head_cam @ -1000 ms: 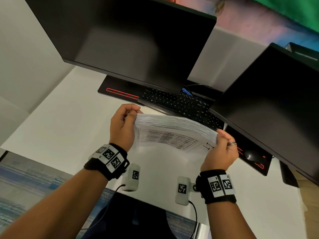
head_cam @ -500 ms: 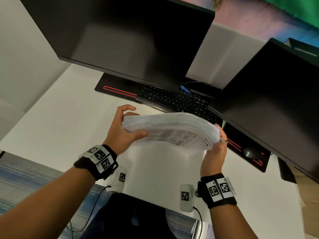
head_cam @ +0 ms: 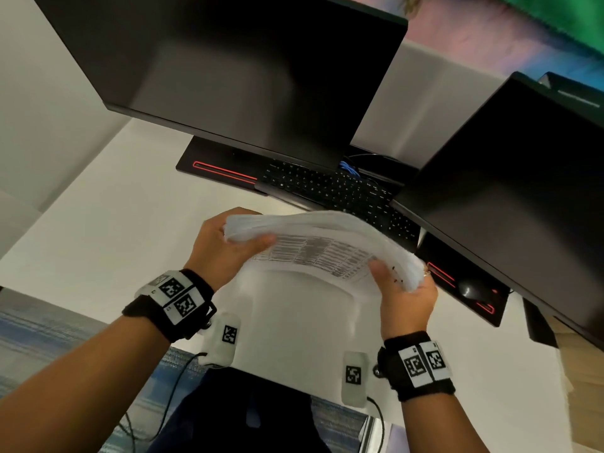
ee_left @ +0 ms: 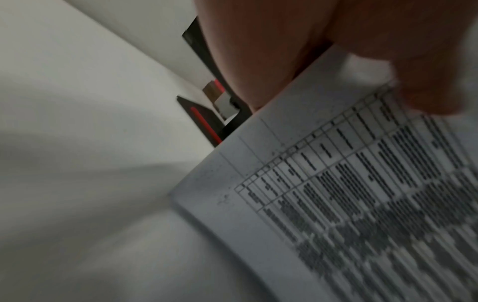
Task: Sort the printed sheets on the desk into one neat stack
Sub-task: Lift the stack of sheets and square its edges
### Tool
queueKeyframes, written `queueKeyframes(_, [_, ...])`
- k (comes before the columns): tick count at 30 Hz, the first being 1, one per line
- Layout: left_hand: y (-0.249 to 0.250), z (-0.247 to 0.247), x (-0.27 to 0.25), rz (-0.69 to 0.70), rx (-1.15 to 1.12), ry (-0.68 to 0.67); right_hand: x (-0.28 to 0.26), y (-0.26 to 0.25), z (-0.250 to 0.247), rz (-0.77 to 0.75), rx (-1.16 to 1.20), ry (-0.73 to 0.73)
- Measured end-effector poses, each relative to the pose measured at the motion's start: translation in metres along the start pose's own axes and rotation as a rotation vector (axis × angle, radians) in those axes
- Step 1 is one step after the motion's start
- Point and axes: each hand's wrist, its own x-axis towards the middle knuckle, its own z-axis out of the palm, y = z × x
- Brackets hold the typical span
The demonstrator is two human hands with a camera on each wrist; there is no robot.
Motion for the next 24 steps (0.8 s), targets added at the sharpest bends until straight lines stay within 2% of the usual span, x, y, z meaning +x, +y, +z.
queueKeyframes(5, [-0.013, -0.003, -0.001, -0.073, 0.036, -0.151, -0.003, 0.000, 0.000, 0.123, -0.079, -0.042])
queueKeyframes(8, [-0.015, 0.001, 0.001, -0.107, 0.054, -0.139, 0.001, -0.001, -0.003, 0.089, 0.022, -0.063])
queueKeyframes(12, [-0.013, 0.004, 0.001, -0.071, 0.107, -0.104, 0.001, -0.005, -0.002, 0.116, 0.069, -0.089])
queueKeyframes(16, [-0.004, -0.001, -0.002, -0.046, 0.013, -0.048, 0.000, -0.008, -0.007, 0.015, 0.069, -0.077])
queueKeyframes(21, [-0.015, -0.015, -0.003, -0.059, 0.015, -0.222, 0.004, -0.007, -0.012, 0.001, 0.014, -0.148])
queueKeyframes(24, [-0.016, -0.014, -0.001, -0.052, 0.058, -0.238, 0.010, -0.010, -0.011, -0.011, -0.055, -0.170])
